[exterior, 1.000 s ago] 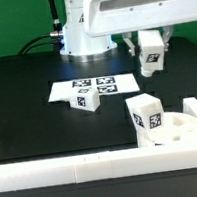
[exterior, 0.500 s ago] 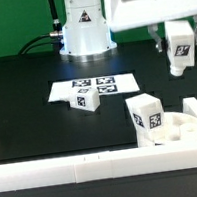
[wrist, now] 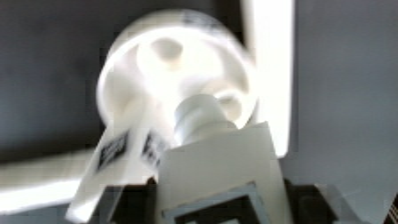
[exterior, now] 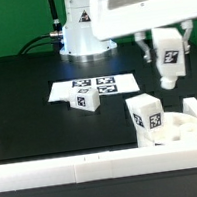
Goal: Assemble stool
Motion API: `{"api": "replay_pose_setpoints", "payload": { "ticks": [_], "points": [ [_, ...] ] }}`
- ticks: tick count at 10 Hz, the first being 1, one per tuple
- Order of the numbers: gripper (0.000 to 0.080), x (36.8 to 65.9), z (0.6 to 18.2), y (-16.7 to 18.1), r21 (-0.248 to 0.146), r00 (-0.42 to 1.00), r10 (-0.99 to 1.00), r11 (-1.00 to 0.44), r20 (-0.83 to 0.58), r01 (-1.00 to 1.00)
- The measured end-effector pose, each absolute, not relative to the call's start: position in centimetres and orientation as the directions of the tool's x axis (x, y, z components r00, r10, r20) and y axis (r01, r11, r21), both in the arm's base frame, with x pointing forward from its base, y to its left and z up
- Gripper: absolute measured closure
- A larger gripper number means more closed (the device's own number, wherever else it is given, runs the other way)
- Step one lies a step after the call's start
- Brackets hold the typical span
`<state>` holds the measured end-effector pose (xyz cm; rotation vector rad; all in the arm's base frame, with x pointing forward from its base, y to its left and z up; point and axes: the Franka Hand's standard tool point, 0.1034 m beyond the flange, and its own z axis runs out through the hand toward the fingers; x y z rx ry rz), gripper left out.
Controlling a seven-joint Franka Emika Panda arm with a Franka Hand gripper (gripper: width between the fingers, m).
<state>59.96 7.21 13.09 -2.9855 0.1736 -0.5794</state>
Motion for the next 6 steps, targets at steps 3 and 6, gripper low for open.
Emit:
{"api": "replay_pose_setpoints", "payload": {
  "ticks": [3,6],
  "points": [
    [0.0478,60.0,12.92,6.79,-0.095,0.891,-0.123,-0.991,0.436,-0.09],
    [0.0478,60.82,12.34,5.93,-0.156,0.915,-0.204,-0.975,0.349,-0.158]
  ]
}}
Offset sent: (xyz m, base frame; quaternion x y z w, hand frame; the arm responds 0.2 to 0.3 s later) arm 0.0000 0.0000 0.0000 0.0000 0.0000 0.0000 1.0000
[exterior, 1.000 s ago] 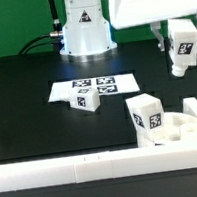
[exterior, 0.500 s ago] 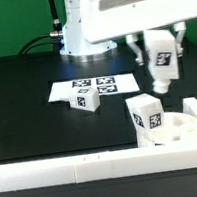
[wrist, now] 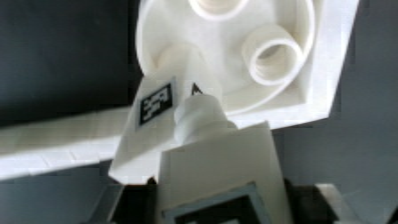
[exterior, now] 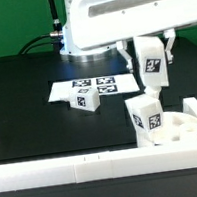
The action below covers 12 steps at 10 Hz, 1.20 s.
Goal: Assemble stool
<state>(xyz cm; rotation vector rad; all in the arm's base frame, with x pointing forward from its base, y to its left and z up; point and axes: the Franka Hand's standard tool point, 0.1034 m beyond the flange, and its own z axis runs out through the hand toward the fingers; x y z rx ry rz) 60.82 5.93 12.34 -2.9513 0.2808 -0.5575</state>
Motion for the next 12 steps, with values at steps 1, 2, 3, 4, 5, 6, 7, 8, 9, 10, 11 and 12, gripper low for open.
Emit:
{"api": "replay_pose_setpoints", "payload": {
  "ticks": [1,2,3,4,5,6,7,8,9,10,11,12],
  "points": [
    [0.0478,61.7,12.2,6.5,-0.199,0.908,-0.25,-0.961,0.336,-0.191],
    [0.0478,62.0,11.8,8.3,-0.24,0.9,-0.304,-0.942,0.314,-0.234],
    [0.0478,61.7,11.8,11.0,-0.262,0.891,-0.35,-0.924,0.29,-0.278],
    [0.0478,61.2,11.9,11.9,-0.215,0.916,-0.276,-0.952,0.291,-0.219],
    [0.0478,61.3,11.9,11.3,-0.207,0.912,-0.282,-0.952,0.297,-0.227],
    [0.0478,61.3,11.7,11.2,-0.206,0.913,-0.283,-0.952,0.295,-0.228],
    [0.0478,61.2,11.6,11.3,-0.205,0.914,-0.281,-0.952,0.294,-0.227],
    [0.0478,61.5,11.2,10.9,-0.197,0.904,-0.268,-0.957,0.334,-0.211],
    [0.0478,61.7,10.3,10.4,-0.189,0.896,-0.263,-0.96,0.357,-0.207],
    [0.0478,61.8,9.8,10.4,-0.189,0.897,-0.269,-0.959,0.352,-0.213],
    [0.0478,61.7,9.3,10.4,-0.187,0.897,-0.268,-0.959,0.353,-0.213],
    [0.0478,61.6,8.7,10.4,-0.183,0.897,-0.267,-0.96,0.351,-0.214]
  ]
}}
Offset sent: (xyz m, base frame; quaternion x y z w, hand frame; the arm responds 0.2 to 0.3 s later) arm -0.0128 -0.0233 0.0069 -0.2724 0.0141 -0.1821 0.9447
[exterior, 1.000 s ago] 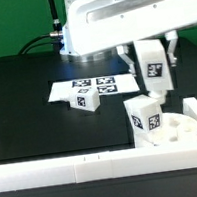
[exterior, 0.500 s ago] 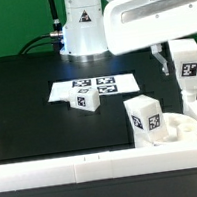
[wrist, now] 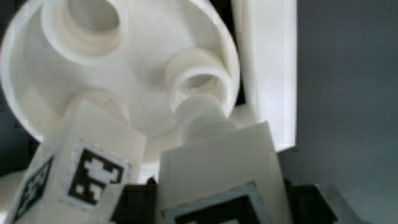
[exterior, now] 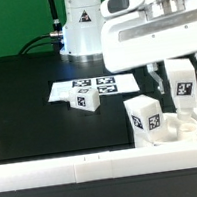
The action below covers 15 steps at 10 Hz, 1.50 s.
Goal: Assemble stool
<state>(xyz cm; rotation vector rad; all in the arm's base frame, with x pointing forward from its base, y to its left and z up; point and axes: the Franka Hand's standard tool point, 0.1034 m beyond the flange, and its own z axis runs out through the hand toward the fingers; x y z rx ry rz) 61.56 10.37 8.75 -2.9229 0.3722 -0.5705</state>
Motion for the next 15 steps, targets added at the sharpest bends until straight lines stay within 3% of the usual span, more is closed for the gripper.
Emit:
{"api": "replay_pose_setpoints", "payload": {
  "ticks": [8,15],
  "points": [
    [0.0478,61.6,6.5,10.9,-0.173,0.905,-0.259,-0.962,0.336,-0.211],
    [0.0478,61.7,5.9,10.1,-0.164,0.887,-0.251,-0.966,0.388,-0.202]
  ]
}}
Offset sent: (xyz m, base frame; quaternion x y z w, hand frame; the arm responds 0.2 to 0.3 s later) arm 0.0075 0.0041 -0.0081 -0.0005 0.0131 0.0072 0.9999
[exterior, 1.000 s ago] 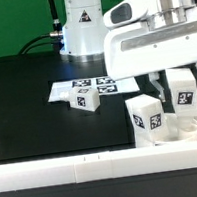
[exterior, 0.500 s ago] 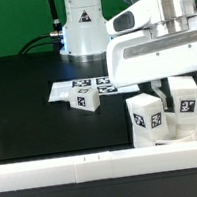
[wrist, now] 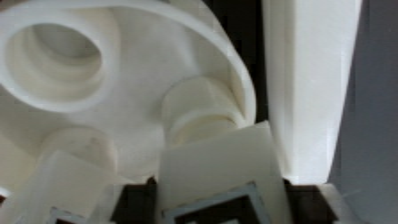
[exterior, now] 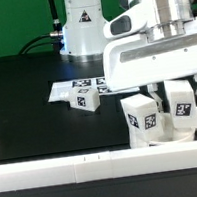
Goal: Assemble stool
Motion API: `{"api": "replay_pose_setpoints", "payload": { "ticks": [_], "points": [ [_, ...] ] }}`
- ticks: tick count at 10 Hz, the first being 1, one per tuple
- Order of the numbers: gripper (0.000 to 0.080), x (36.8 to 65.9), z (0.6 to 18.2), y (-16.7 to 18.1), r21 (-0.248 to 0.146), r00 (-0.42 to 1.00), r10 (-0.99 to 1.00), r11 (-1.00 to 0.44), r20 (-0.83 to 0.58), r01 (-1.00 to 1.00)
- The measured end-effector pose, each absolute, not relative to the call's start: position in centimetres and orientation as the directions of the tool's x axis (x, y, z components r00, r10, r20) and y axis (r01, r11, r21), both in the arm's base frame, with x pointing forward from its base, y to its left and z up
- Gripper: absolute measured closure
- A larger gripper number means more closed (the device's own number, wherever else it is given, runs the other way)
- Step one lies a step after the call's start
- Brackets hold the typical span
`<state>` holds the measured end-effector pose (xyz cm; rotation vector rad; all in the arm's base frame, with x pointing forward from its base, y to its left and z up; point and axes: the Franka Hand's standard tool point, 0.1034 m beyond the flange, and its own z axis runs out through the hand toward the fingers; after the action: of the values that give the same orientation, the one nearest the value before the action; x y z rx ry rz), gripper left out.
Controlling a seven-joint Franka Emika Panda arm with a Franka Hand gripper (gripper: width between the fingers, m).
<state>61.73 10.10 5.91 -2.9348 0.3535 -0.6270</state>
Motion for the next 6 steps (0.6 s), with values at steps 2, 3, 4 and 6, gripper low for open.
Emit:
{"api": "replay_pose_setpoints", "payload": {
  "ticks": [2,3,4,6],
  "points": [
    [0.0478,61.6,5.9,10.1,-0.164,0.89,-0.251,-0.966,0.381,-0.202],
    [0.0478,61.6,5.9,10.1,-0.164,0.89,-0.251,-0.966,0.38,-0.202],
    [0.0322,61.7,6.0,10.1,-0.164,0.891,-0.251,-0.965,0.379,-0.202],
    [0.0209,61.6,8.4,10.1,-0.172,0.918,-0.25,-0.964,0.309,-0.204]
  ]
}}
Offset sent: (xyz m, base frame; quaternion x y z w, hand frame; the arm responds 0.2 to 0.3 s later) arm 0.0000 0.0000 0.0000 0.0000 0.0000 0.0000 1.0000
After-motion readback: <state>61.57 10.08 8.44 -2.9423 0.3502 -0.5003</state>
